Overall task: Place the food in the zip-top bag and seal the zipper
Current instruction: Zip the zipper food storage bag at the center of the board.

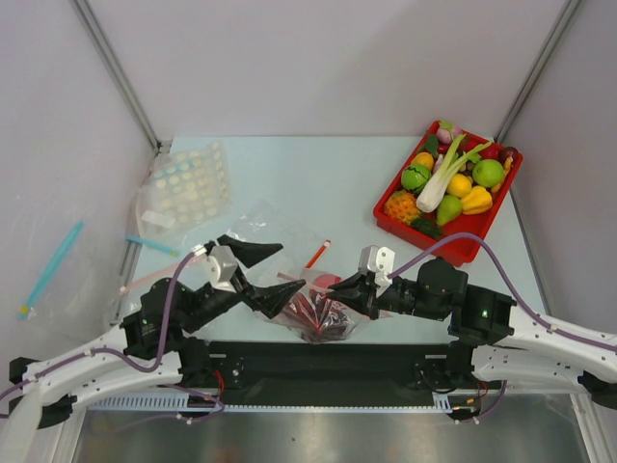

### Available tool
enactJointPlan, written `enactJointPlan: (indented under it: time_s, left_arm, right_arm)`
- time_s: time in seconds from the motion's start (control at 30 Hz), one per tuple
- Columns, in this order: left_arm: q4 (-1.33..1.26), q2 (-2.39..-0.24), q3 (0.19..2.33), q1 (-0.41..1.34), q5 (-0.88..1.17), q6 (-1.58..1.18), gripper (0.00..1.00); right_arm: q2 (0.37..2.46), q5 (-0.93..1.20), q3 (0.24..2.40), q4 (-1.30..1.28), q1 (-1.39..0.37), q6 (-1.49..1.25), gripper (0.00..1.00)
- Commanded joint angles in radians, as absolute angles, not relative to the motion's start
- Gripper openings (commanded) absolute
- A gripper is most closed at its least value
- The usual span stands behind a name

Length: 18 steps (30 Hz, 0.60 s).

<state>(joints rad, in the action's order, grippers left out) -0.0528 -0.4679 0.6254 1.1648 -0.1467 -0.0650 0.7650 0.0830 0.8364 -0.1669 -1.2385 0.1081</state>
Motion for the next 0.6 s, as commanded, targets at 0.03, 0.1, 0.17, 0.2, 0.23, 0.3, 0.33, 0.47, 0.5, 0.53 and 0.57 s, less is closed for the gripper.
enactJointPlan:
  time_s: [0.03,0.1,0.17,0.2,0.23,0.3,0.33,0.47,0.5,0.53,0.57]
  left_arm:
    - [-0.052,-0.521,0.698,1.163,-0.038,-0.028,0.93]
    - [-0.049,-0.541,0.701,1.163,-0.025,-0.031,0.93]
    - [-0.041,-0.555,0.709,1.163,-0.009,-0.029,0.92]
    - [-0.040,-0.564,0.710,1.163,-0.005,-0.032,0.92]
    - [-0.037,-0.571,0.716,1.164,0.023,-0.034,0.92]
    - [-0.020,-0.589,0.726,1.163,0.050,-0.035,0.93]
    - [-0.014,-0.597,0.735,1.163,0.060,-0.037,0.93]
    - [0.023,-0.641,0.755,1.163,0.090,-0.038,0.90]
    - [0.026,-0.649,0.756,1.163,0.095,-0.037,0.88]
    - [0.031,-0.661,0.762,1.163,0.109,-0.037,0.87]
    - [0.035,-0.663,0.762,1.164,0.110,-0.037,0.85]
  right_arm:
    - [0.753,0.083,0.884,-0.135,-1.238,0.107,0.00]
    - [0.752,0.084,0.882,-0.137,-1.236,0.107,0.00]
    - [0.749,0.083,0.882,-0.137,-1.236,0.107,0.00]
    - [0.750,0.083,0.882,-0.138,-1.236,0.107,0.00]
    - [0.749,0.083,0.881,-0.138,-1.236,0.109,0.00]
    - [0.749,0.083,0.882,-0.138,-1.236,0.109,0.00]
    - [0.747,0.084,0.882,-0.138,-1.238,0.109,0.00]
    - [0.735,0.091,0.881,-0.140,-1.236,0.110,0.00]
    - [0.732,0.092,0.879,-0.140,-1.235,0.110,0.00]
    - [0.730,0.091,0.877,-0.140,-1.235,0.110,0.00]
    - [0.729,0.089,0.877,-0.137,-1.235,0.110,0.00]
